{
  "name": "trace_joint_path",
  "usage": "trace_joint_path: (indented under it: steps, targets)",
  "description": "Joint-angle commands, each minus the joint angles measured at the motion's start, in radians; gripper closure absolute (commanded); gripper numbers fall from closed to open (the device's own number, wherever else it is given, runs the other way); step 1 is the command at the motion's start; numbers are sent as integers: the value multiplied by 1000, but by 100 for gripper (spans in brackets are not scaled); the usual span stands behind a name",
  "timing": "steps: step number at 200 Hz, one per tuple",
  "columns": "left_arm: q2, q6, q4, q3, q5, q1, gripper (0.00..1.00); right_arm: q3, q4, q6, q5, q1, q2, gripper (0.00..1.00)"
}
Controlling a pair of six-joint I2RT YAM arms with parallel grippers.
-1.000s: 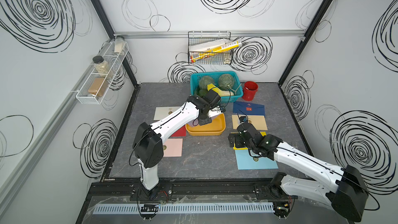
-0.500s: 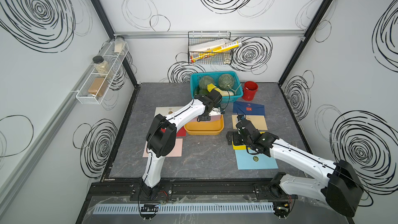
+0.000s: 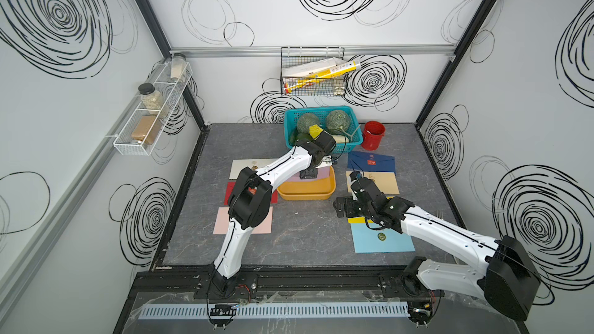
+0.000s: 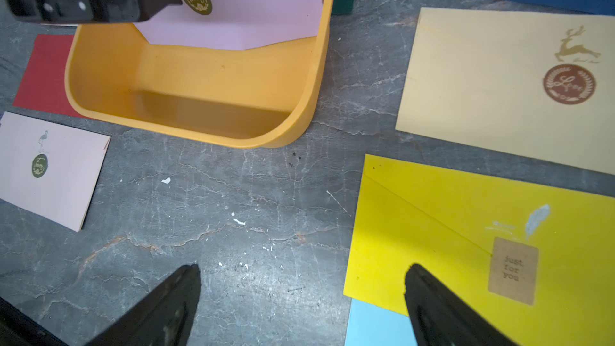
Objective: Put the sealed envelopes into the storage box
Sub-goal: Place the envelope in the storage box, then pick up the envelope from the center of the board.
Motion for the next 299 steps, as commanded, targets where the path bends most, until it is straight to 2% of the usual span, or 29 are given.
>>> trace_joint_path:
  steps: [1, 26, 54, 72, 99, 112, 121, 141, 151, 158, 163, 170, 180, 193, 208, 226, 255, 279, 299]
  targets:
    - [-23, -19, 48, 63, -60, -2, 1, 4, 0, -12, 2, -3, -23, 0]
    - [-64, -48, 52, 107, -90, -4, 1, 11, -4, -18, 18, -3, -38, 0]
    - [-162, -127, 84, 89, -41, -5, 1, 34, -28, -33, 41, -3, -41, 0]
    - [-243, -262, 151, 60, 21, 7, 1, 50, -41, -49, 62, -3, -32, 0]
    - [-414, -552, 289, -41, 141, 62, 1, 71, -57, -70, 107, -3, -14, 0]
    - [-518, -685, 388, -142, 239, 112, 1, 78, -54, -70, 116, -3, -14, 0]
    - [-584, -770, 462, -236, 364, 161, 1, 83, -44, -95, 116, -3, -10, 0]
    - [-695, -1086, 654, -447, 638, 344, 1, 101, -31, -125, 95, -3, 14, 0]
    - [-708, -1156, 721, -510, 842, 439, 1, 117, -41, -131, 76, -3, 33, 0]
    - [-710, -1236, 741, -547, 890, 481, 1, 130, -48, -127, 62, -4, 44, 0]
    - [-708, -1271, 719, -554, 891, 498, 1, 138, -48, -125, 45, -2, 52, 0]
    - [-704, -1251, 648, -543, 863, 496, 1, 142, -41, -118, 15, -1, 59, 0]
    - [-718, -1206, 528, -551, 741, 462, 1, 141, -21, -98, -27, 14, 61, 0]
    - [-786, -1201, 471, -631, 571, 425, 1, 140, 6, -81, -51, 70, 73, 0]
    - [-873, -1301, 420, -756, 437, 451, 1, 159, -7, -6, -38, 146, 110, 0]
    - [-937, -1379, 312, -872, 435, 550, 1, 146, 33, 62, -44, 222, 128, 0]
    - [-1009, -1434, 229, -1036, 340, 606, 1, 127, 89, 129, -57, 286, 151, 0]
    - [-1003, -1516, 148, -1095, 336, 596, 1, 126, 99, 137, -50, 296, 164, 0]
    - [-1024, -1554, 227, -1203, 344, 519, 1, 129, 103, 134, -32, 296, 169, 0]
